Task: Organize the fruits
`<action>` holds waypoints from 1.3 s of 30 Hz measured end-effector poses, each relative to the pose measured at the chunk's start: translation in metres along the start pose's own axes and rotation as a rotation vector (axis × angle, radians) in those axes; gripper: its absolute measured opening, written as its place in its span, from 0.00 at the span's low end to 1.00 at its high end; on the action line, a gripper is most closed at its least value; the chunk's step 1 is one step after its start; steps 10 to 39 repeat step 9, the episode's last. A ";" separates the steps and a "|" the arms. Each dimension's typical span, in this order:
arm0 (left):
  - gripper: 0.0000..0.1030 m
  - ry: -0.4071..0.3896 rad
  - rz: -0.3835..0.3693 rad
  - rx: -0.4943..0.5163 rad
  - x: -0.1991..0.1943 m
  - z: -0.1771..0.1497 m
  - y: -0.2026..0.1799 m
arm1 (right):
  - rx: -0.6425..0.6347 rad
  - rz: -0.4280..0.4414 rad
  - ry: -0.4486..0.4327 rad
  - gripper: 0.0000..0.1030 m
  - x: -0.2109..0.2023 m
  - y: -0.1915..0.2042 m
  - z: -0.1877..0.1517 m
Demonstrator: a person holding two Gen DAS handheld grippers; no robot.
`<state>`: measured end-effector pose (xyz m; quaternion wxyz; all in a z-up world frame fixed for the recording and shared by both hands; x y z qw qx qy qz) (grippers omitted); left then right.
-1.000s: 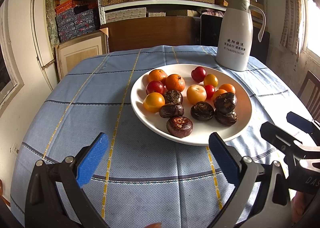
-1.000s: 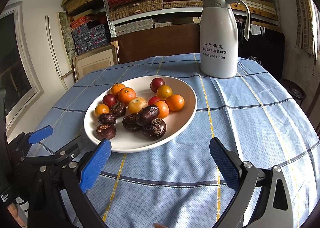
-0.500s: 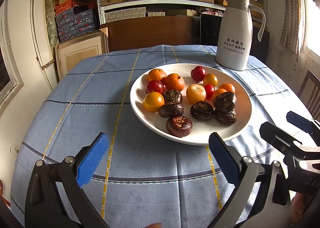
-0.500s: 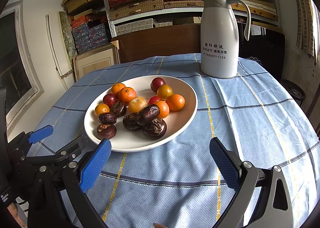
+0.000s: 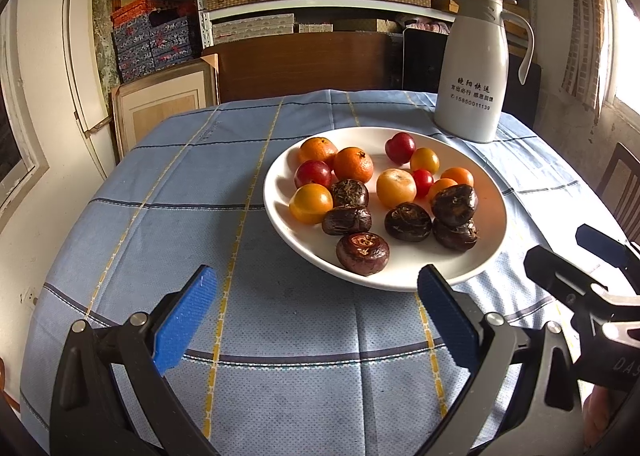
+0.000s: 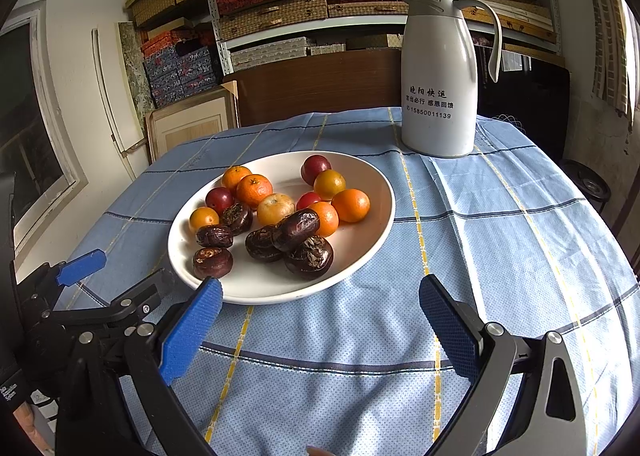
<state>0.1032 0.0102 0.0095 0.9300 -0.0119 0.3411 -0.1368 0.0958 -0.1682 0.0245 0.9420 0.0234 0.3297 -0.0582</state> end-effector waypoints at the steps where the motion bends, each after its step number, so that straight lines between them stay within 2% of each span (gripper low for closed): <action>1: 0.96 0.002 -0.005 0.000 0.000 0.000 0.000 | 0.001 0.001 0.000 0.97 0.000 0.000 0.000; 39: 0.96 0.013 -0.018 -0.009 0.001 0.002 0.002 | -0.001 0.000 0.000 0.97 0.000 0.001 0.000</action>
Point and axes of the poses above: each gripper's, at about its wrist camera, not at the fingertips, and x roughly the way its jaws point, y to its left, z to its top, the point moved 1 cm from there along x, roughly the way its jaws point, and after that the axes turned 15 degrees about -z, right-handed, at the moved point
